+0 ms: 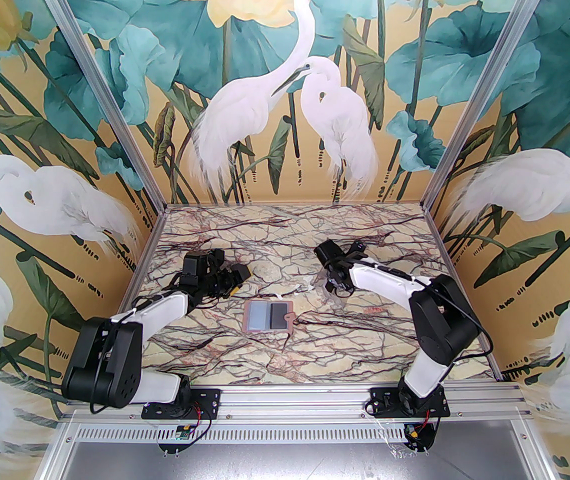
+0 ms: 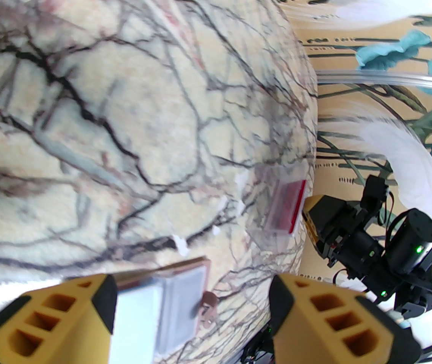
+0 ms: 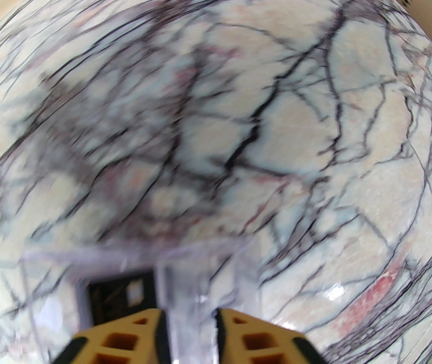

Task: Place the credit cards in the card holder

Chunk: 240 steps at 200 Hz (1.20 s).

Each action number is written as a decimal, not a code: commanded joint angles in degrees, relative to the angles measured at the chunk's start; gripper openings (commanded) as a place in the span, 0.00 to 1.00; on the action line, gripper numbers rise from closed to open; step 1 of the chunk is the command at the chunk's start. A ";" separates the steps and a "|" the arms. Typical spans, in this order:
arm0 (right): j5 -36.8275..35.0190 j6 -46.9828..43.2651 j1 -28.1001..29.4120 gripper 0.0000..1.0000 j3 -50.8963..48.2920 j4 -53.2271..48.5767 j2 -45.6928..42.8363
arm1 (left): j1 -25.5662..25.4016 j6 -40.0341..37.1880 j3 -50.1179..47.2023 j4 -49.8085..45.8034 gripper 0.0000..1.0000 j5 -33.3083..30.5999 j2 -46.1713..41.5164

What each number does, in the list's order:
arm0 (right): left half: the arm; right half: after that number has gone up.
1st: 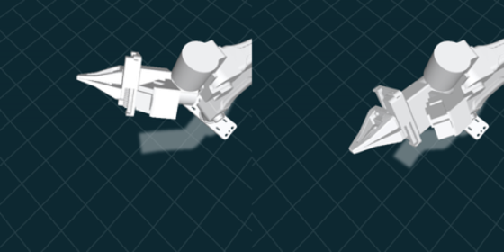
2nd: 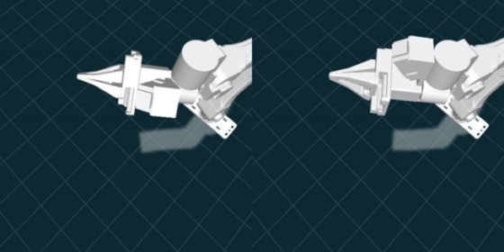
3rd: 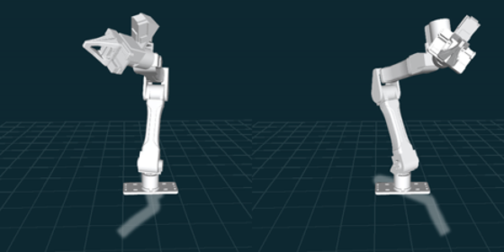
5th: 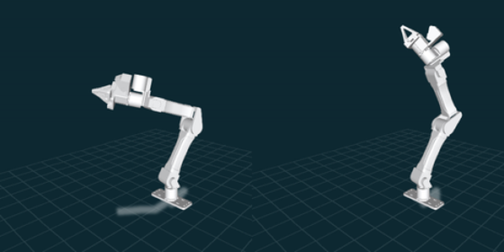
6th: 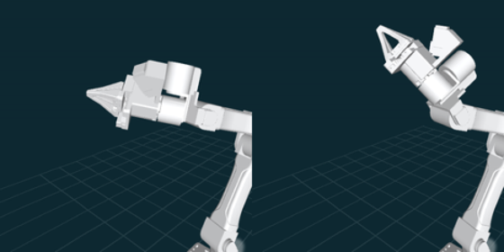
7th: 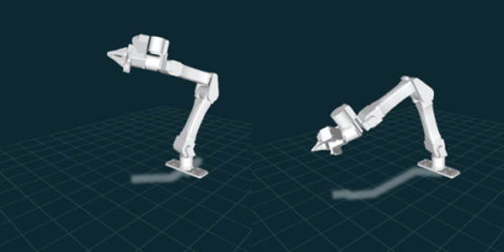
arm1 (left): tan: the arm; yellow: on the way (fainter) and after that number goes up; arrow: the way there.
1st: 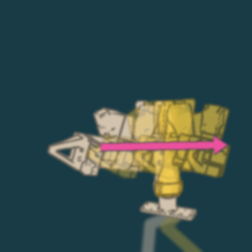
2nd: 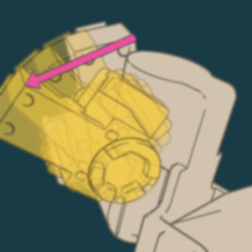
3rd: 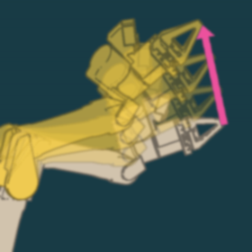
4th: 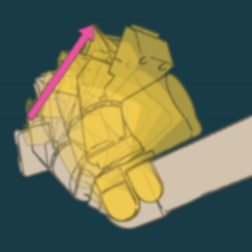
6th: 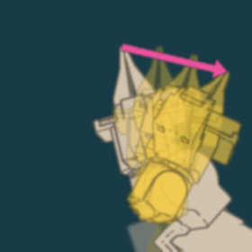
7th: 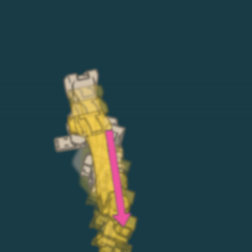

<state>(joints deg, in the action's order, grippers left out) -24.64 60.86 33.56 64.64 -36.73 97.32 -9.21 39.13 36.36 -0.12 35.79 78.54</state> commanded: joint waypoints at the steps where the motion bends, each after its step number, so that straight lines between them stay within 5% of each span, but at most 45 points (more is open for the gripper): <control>1: 2.04 -13.60 -0.64 0.49 2.07 -1.14 -4.67 | -2.58 -3.00 0.30 -5.73 0.72 0.90 -3.97; 61: 29.56 -63.77 -9.41 0.48 9.88 -4.47 0.33 | -7.55 -4.77 0.22 -15.37 0.72 0.93 -14.00; 80: 29.71 -75.64 -10.20 0.49 11.55 -6.79 2.28 | -7.61 -5.00 0.20 -19.39 0.73 0.10 -18.35; 135: 28.82 -91.80 -17.72 0.49 17.97 -15.00 9.29 | -7.68 -5.80 -0.22 -25.39 0.74 -0.88 -23.58; 169: 37.42 -100.86 -18.53 0.49 14.63 -14.83 8.09 | -7.79 -6.09 -0.22 -25.90 0.74 -0.86 -23.83; 240: 32.44 -99.97 -19.06 0.42 14.51 -12.50 13.97 | -7.82 -6.88 -0.23 -26.15 0.73 -1.34 -23.00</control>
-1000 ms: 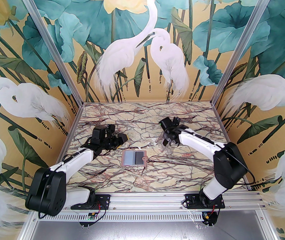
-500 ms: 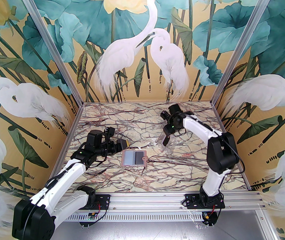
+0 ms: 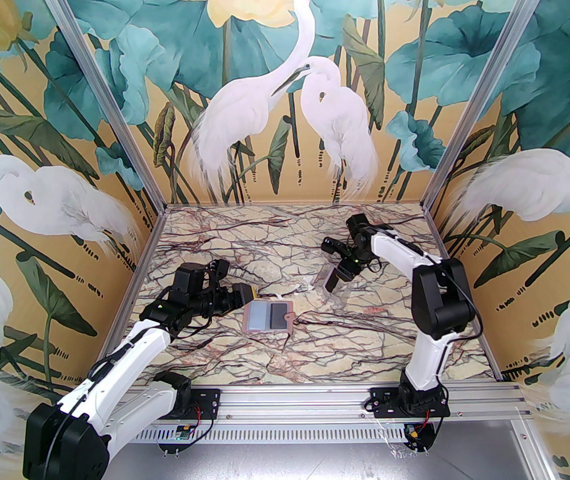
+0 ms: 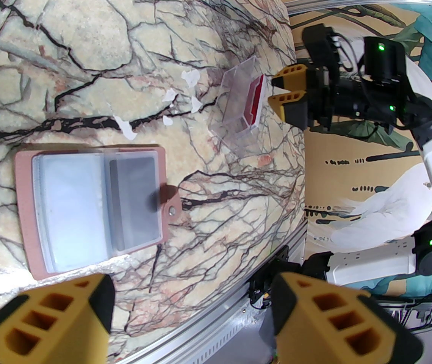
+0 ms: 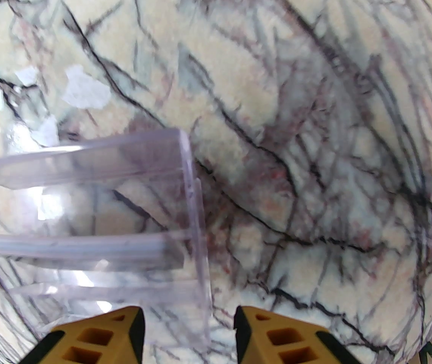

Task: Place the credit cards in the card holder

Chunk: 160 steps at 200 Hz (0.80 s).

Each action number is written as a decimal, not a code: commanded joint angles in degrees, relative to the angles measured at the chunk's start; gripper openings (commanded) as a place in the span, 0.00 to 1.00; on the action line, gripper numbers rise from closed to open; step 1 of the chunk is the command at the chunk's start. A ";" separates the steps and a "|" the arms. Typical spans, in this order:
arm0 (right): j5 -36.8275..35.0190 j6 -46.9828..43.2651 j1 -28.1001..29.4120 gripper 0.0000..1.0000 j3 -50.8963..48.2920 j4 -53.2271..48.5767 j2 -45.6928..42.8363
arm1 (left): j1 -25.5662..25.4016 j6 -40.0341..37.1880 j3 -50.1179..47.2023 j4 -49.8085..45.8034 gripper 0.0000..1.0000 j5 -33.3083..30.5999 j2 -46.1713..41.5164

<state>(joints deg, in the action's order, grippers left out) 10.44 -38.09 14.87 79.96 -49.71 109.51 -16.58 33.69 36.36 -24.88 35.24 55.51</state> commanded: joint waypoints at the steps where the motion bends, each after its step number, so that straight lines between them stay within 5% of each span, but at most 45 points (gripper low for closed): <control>1: -2.63 -1.03 -0.37 0.42 -0.84 0.45 1.77 | -0.42 -1.39 -0.23 -1.39 0.73 -0.83 0.04; 91: 2.25 6.52 -2.01 0.39 -0.64 2.50 -4.40 | -0.38 -1.74 -0.23 -1.58 0.73 -0.79 0.14; 160: 4.14 25.90 -5.10 0.37 -4.15 9.46 -4.62 | -0.75 -1.35 -0.18 -1.14 0.72 0.01 0.48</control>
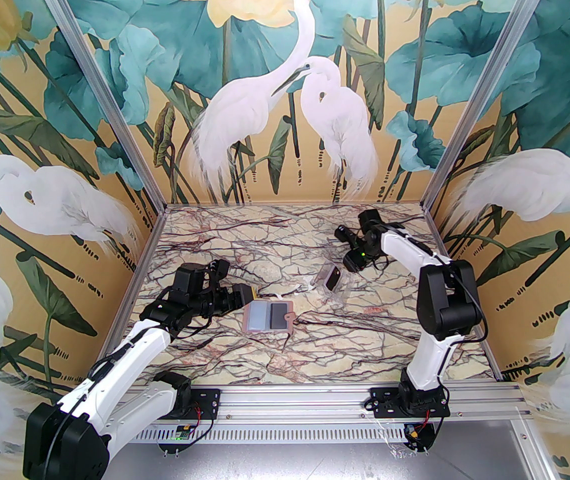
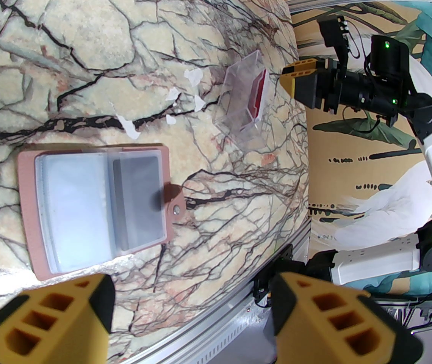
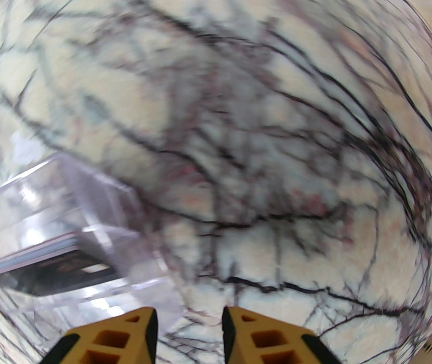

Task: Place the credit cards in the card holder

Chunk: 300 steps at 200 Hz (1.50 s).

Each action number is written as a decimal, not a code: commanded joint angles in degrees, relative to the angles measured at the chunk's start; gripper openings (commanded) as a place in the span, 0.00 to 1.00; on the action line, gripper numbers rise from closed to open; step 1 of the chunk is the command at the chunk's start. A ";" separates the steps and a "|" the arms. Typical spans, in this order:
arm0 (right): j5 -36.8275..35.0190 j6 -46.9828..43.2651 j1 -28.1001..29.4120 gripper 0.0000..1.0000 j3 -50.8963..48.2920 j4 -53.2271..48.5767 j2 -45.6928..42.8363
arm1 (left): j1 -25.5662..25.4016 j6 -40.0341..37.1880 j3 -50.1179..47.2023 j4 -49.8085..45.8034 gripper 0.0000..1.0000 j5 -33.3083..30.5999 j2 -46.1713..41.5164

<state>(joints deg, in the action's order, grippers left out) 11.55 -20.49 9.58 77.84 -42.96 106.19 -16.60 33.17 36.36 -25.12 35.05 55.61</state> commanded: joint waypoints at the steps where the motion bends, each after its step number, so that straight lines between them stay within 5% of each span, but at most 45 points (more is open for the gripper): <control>1: 2.99 8.55 0.23 0.37 -1.97 2.66 -1.19 | -0.77 -0.82 -0.16 -0.85 0.72 0.24 0.37; 98: 0.19 20.93 0.06 0.32 -6.47 -0.67 -2.14 | -8.02 3.41 -1.49 6.34 0.67 0.21 4.64; 188: 10.91 41.54 2.91 0.27 -22.15 7.54 -15.32 | -21.84 9.03 3.13 20.32 0.48 -0.73 20.56; 222: 13.63 48.39 5.13 0.28 -29.06 13.21 -22.87 | -22.74 10.37 6.37 23.94 0.44 -1.68 28.09; 300: 8.30 42.98 5.36 0.37 -28.52 12.44 -30.56 | -22.90 10.04 17.03 24.04 0.40 -3.78 40.45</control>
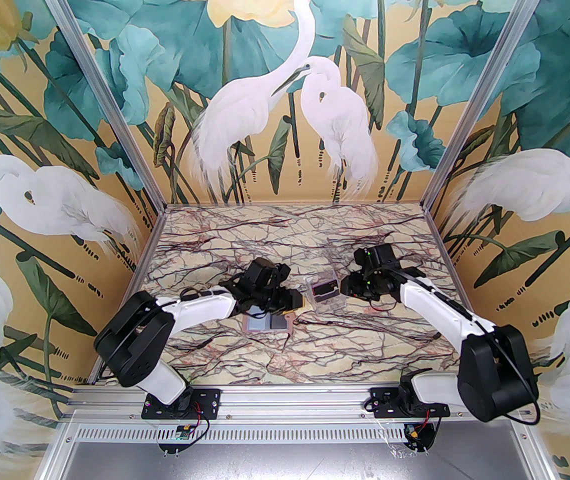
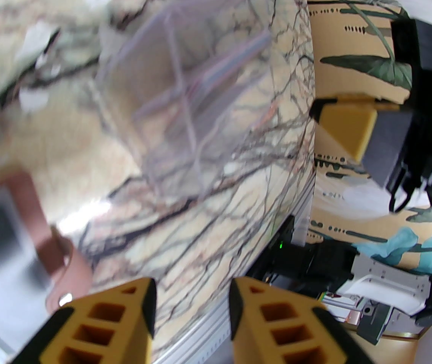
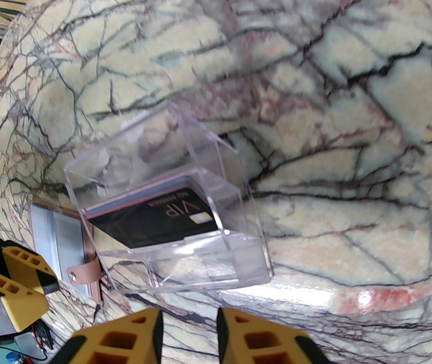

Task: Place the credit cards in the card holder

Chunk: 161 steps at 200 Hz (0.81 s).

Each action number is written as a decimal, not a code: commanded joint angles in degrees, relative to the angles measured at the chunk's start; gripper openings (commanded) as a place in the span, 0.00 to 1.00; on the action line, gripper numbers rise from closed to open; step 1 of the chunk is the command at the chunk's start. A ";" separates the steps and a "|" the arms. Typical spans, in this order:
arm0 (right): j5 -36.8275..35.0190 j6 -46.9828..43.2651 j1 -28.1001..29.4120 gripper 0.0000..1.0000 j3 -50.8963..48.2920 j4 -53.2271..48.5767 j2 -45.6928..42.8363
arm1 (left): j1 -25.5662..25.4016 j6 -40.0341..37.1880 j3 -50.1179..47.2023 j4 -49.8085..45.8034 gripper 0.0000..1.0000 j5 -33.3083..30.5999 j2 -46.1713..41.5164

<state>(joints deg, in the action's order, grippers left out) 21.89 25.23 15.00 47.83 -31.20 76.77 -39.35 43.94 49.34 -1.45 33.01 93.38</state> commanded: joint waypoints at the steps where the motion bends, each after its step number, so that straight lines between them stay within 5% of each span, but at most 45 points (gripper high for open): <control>1: -2.03 -2.96 -0.06 0.37 1.53 0.60 -1.16 | -0.17 -0.76 4.25 0.34 0.40 -1.69 2.82; 60: -2.86 -24.01 0.30 0.51 7.92 -1.24 -0.53 | -0.18 -1.91 12.87 -2.82 0.40 -1.37 10.69; 89: -10.93 -31.64 0.38 0.55 15.81 -8.42 6.31 | 0.00 -2.28 17.49 -3.85 0.39 -1.09 15.22; 161: -11.07 -30.17 0.30 0.54 16.20 -5.04 7.87 | 2.81 -8.31 29.58 -8.48 0.40 0.37 22.11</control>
<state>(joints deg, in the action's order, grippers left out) 11.73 -4.54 15.07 66.41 -38.04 86.85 -38.30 39.83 75.24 -6.59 32.56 114.02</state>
